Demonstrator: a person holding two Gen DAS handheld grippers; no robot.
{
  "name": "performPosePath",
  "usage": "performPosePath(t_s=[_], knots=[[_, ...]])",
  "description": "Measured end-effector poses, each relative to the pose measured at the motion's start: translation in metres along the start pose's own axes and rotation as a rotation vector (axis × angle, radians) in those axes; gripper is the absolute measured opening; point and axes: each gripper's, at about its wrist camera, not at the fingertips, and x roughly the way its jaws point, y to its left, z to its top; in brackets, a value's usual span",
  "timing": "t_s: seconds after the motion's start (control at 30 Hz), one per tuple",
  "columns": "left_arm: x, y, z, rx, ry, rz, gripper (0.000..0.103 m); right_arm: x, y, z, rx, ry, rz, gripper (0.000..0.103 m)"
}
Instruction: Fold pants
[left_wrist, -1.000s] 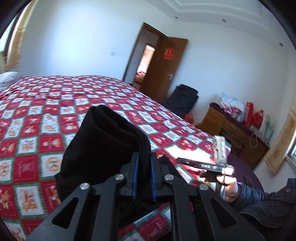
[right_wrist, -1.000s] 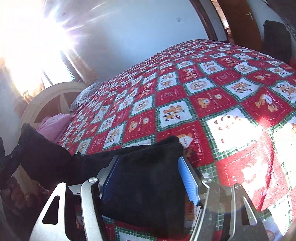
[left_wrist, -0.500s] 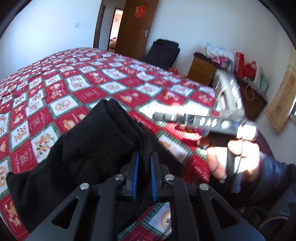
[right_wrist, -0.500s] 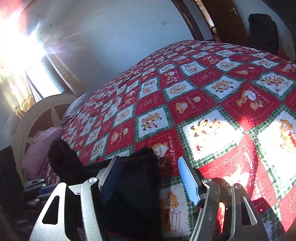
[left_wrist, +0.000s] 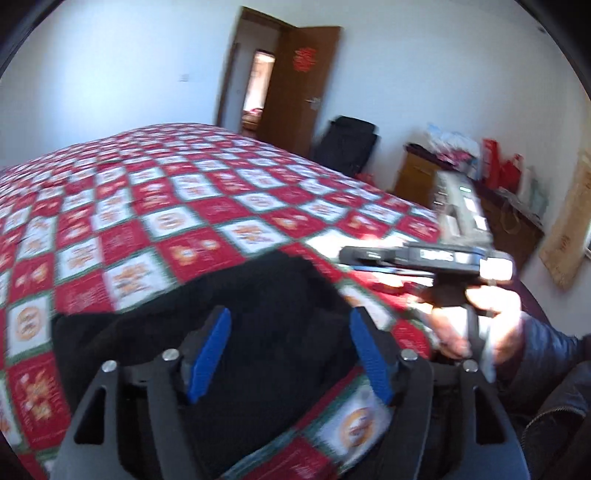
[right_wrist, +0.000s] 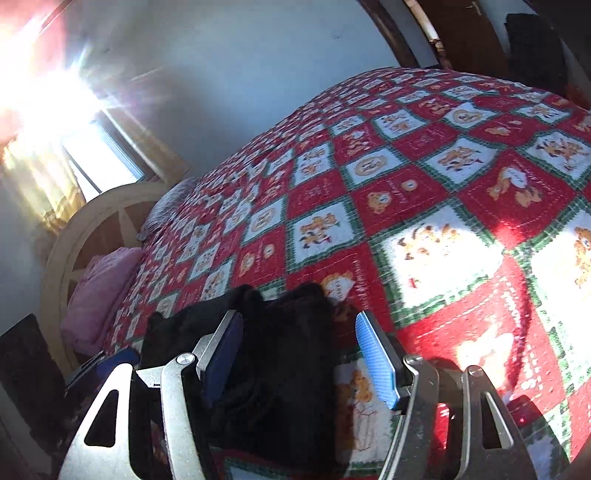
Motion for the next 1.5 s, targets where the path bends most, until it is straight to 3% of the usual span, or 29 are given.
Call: performPosePath(t_s=[0.1,0.2,0.3,0.43,0.5,0.57,0.6,0.67,0.83,0.93,1.03,1.1,1.17,1.27,1.4,1.5], knots=[[-0.009,0.037,-0.013,-0.042,-0.019,0.195,0.08,0.016,0.021,-0.011,-0.06,0.074,0.001,0.065],[-0.011,0.078,-0.024,-0.17,-0.011,0.286,0.08,0.033,0.024,-0.024,-0.058,0.146,-0.022,0.065],[-0.007,0.109,-0.033,-0.266,-0.006,0.339,0.08,0.037,0.028,-0.029,-0.072,0.169,-0.043,0.065],[-0.002,0.127,-0.042,-0.352,0.003,0.311,0.08,0.045,0.034,-0.034,-0.08,0.216,-0.041,0.065],[0.002,0.126,-0.044,-0.364,0.003,0.304,0.08,0.05,0.039,-0.038,-0.121,0.215,-0.085,0.055],[0.006,0.122,-0.043,-0.344,0.008,0.304,0.08,0.05,0.04,-0.036,-0.139,0.207,-0.105,0.025],[0.006,0.123,-0.042,-0.334,0.008,0.31,0.082,0.047,0.039,-0.034,-0.127,0.201,-0.082,0.019],[0.006,0.121,-0.038,-0.315,0.007,0.327,0.086,0.034,0.042,-0.03,-0.128,0.166,-0.064,0.016],[0.006,0.123,-0.029,-0.275,-0.006,0.403,0.099,-0.005,0.05,-0.023,-0.169,0.062,-0.064,0.015],[0.021,0.129,-0.03,-0.265,0.047,0.453,0.099,-0.005,0.034,-0.024,-0.13,0.079,-0.119,0.015],[0.028,0.135,-0.037,-0.297,0.063,0.428,0.1,0.012,0.008,-0.033,-0.079,0.16,-0.135,0.016],[0.03,0.135,-0.039,-0.297,0.068,0.429,0.1,0.013,0.0,-0.034,-0.07,0.156,-0.141,0.026],[0.025,0.134,-0.038,-0.3,0.059,0.435,0.1,0.005,0.006,-0.029,-0.09,0.114,-0.165,0.042],[0.021,0.133,-0.033,-0.282,0.041,0.464,0.099,-0.012,0.02,-0.015,-0.148,0.002,-0.18,0.042],[0.027,0.131,-0.031,-0.274,0.054,0.467,0.099,-0.01,0.045,0.002,-0.213,-0.05,-0.058,0.042],[0.03,0.128,-0.03,-0.259,0.059,0.482,0.1,0.018,0.056,0.008,-0.213,0.018,0.039,0.042]])
